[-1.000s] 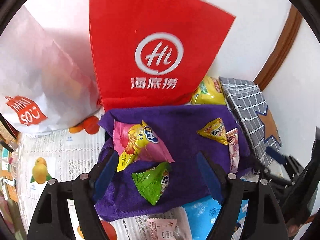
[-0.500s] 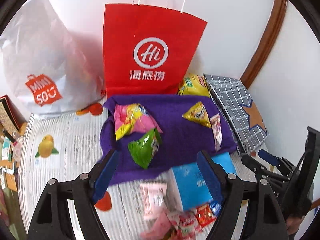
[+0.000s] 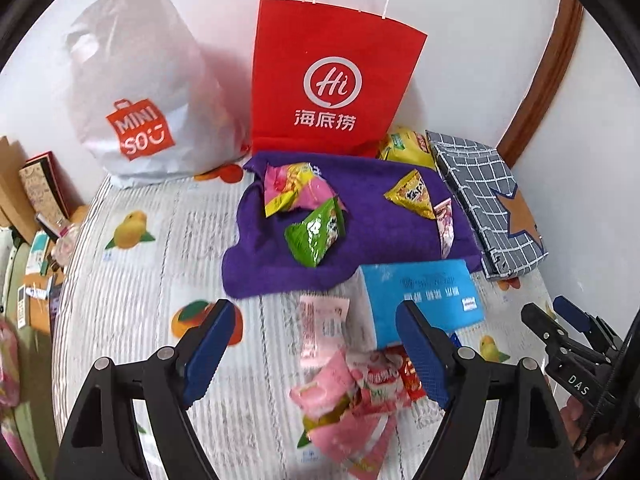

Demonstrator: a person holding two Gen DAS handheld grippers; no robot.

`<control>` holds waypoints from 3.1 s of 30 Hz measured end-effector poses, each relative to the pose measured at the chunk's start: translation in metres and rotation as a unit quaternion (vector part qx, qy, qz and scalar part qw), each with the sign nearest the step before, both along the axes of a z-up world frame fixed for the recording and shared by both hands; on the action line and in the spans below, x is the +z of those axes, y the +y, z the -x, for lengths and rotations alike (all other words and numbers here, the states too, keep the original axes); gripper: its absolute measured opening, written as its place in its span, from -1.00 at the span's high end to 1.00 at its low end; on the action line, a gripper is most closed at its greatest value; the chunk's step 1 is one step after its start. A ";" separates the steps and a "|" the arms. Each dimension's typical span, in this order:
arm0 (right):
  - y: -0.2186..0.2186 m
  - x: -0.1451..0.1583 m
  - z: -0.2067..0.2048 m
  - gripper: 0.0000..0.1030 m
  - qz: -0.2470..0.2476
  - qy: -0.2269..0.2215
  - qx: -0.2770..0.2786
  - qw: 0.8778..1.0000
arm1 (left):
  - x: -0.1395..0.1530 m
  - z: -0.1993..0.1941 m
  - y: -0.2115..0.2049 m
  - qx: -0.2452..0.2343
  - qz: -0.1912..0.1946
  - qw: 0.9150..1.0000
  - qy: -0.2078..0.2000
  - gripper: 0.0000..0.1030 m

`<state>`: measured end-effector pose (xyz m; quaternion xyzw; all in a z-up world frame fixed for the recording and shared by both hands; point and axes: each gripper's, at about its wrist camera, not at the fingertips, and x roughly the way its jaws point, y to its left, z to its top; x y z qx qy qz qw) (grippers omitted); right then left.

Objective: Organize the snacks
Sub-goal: 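Withdraw both open tools back toward the remaining snack pile, then grasp the blue chip-cookie packet with the right tool, then lift the blue packet with the right tool while the left tool grasps the pink wrapped bag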

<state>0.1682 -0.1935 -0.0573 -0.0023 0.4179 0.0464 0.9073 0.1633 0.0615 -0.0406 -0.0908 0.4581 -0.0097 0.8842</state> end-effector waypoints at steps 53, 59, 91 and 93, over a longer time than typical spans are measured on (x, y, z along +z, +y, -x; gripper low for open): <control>0.017 -0.133 0.003 -0.40 0.005 0.066 0.104 0.992 | -0.102 0.040 0.033 0.019 0.010 0.998 0.057 -0.60; 0.019 -0.136 -0.004 -0.48 0.015 0.055 0.102 0.993 | -0.101 0.045 0.030 0.015 0.015 0.998 0.055 -0.60; -0.052 -0.108 0.057 0.05 -0.059 0.022 0.044 0.997 | -0.114 0.053 -0.092 -0.165 0.000 0.983 0.082 -0.57; -0.056 -0.109 0.059 0.05 -0.056 0.022 0.039 0.997 | -0.118 0.052 -0.097 -0.155 -0.014 0.985 0.078 -0.56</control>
